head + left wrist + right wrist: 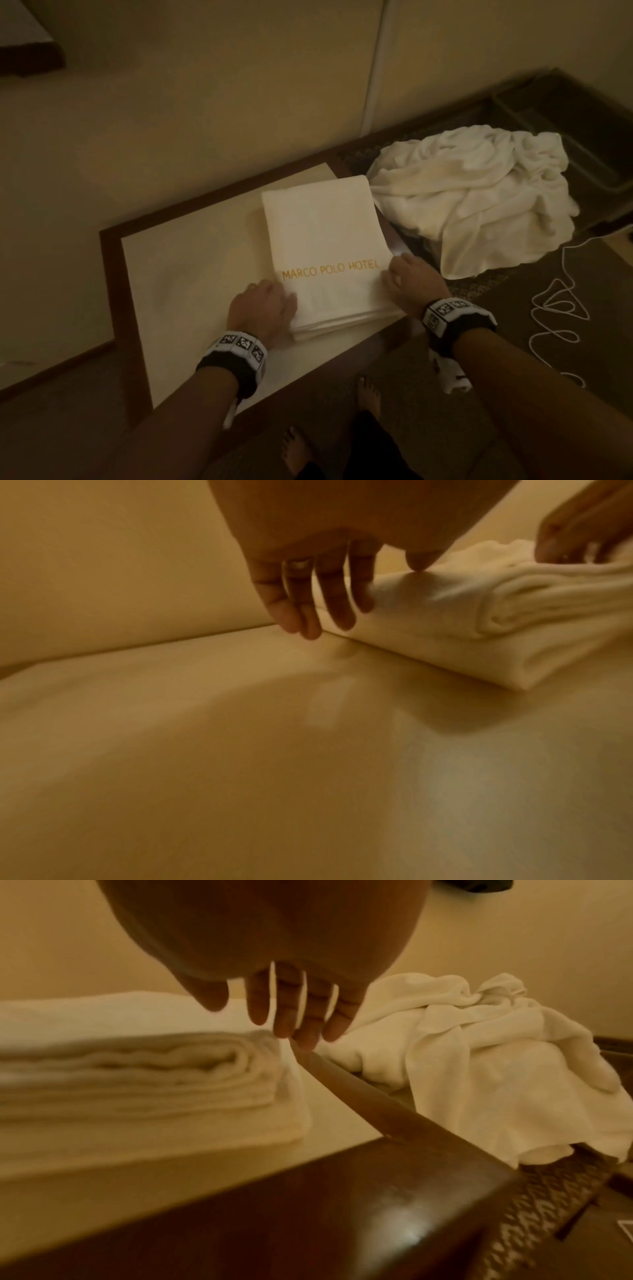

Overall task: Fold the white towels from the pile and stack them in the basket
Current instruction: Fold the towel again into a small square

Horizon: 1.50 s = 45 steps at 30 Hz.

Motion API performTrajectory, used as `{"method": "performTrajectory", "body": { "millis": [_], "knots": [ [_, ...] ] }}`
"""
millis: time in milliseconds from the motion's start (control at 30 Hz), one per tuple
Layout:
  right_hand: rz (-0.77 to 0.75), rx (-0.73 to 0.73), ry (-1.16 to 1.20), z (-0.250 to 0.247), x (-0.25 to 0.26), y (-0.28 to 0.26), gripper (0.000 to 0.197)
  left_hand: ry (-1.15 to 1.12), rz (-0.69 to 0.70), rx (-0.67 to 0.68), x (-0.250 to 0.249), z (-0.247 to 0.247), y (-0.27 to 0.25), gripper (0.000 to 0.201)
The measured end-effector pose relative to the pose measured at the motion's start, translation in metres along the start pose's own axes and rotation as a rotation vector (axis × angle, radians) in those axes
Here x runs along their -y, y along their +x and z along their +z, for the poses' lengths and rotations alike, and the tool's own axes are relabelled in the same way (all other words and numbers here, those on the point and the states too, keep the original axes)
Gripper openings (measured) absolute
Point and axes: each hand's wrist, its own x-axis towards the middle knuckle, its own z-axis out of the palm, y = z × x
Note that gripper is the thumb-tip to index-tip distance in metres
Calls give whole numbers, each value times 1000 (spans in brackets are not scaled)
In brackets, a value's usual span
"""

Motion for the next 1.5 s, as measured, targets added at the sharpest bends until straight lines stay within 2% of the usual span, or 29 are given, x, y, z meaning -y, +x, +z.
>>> {"method": "performTrajectory", "body": {
  "millis": [67,167,300,367,433,533,633,800,967,1067,1300,1500],
  "knots": [
    [144,78,113,3,5,18,38,-145,-232,87,-2,-8,11,48],
    [301,160,235,9,12,39,62,-346,-421,151,-5,-5,27,55],
    [433,157,260,16,15,46,89,-703,-479,125,-14,7,39,49],
    [470,185,270,16,14,47,97,-845,-511,139,-18,10,41,53],
    [487,232,325,16,12,47,98,-956,-534,171,-21,12,42,53],
    [513,320,431,18,12,41,91,-1080,-527,206,-22,12,40,38],
    [536,278,494,22,19,28,90,-1159,-543,191,-19,14,35,38],
    [523,112,552,5,42,4,67,-1177,-514,79,-30,0,25,54],
    [470,-17,570,-38,43,-11,53,-1124,-410,-30,-53,-40,26,41],
    [447,-86,578,-69,28,-19,55,-1095,-317,-55,-77,-67,34,37],
    [465,-240,643,-135,-52,-38,49,-1047,-106,-103,-181,-106,63,39],
    [522,-393,682,-187,-172,-61,49,-1052,49,-114,-318,-108,94,42]
  ]
}}
